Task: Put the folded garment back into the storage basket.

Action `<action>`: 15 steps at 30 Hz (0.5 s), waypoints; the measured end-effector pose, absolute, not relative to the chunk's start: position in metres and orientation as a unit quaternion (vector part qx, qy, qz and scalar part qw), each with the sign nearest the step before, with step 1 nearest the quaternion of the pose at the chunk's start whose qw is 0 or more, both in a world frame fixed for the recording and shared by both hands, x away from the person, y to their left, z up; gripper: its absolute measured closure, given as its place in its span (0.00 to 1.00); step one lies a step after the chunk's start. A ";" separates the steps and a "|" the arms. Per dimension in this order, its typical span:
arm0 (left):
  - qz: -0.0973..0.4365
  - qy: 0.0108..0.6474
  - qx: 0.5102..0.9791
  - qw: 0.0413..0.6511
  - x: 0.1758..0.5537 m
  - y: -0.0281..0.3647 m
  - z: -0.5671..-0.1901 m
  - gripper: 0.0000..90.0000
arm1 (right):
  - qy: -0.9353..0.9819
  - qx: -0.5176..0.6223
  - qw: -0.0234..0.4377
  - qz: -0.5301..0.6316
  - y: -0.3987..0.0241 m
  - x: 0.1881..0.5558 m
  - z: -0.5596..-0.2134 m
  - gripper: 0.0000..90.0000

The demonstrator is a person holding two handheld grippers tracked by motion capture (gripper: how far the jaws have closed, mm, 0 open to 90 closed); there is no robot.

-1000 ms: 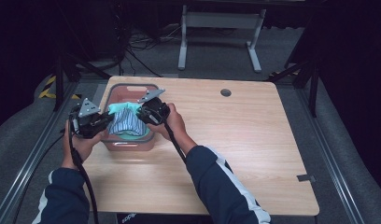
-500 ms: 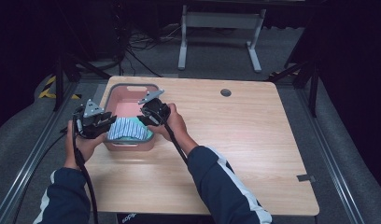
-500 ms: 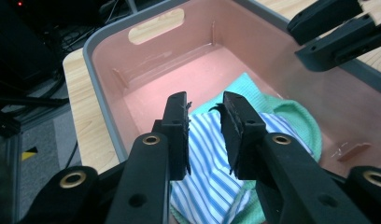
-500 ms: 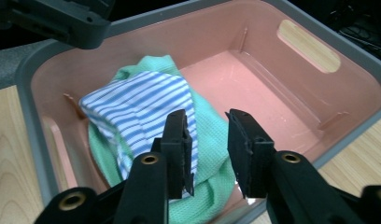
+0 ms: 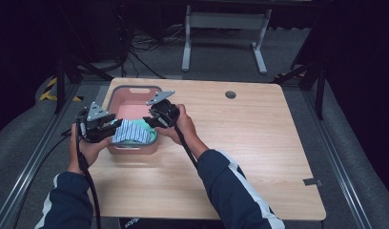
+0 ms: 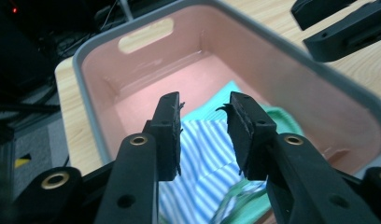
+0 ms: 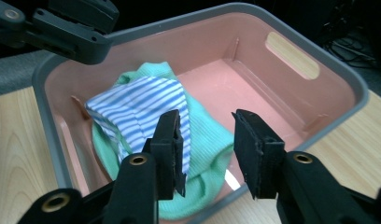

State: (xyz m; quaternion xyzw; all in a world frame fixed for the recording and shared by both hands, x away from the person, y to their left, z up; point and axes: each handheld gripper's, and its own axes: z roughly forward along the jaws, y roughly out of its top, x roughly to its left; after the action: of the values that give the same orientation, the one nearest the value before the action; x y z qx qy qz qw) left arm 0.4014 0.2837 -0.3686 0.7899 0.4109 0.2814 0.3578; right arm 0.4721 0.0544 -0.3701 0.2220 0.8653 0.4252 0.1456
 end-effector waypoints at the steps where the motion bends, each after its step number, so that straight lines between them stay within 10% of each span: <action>1: 0.282 0.408 0.790 0.361 0.400 0.280 -0.367 0.71 | 0.866 0.221 0.150 0.422 0.052 0.471 -0.369 0.67; 15: 0.290 0.375 0.792 0.384 0.385 0.245 -0.357 0.68 | 0.874 0.205 0.181 0.401 0.018 0.456 -0.352 0.65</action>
State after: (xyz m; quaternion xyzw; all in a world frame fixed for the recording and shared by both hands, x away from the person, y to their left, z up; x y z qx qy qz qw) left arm 0.3848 0.2450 -0.3573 0.7923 0.3747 0.2900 0.3843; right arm 0.4564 0.0178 -0.3519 0.2051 0.8742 0.4013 0.1806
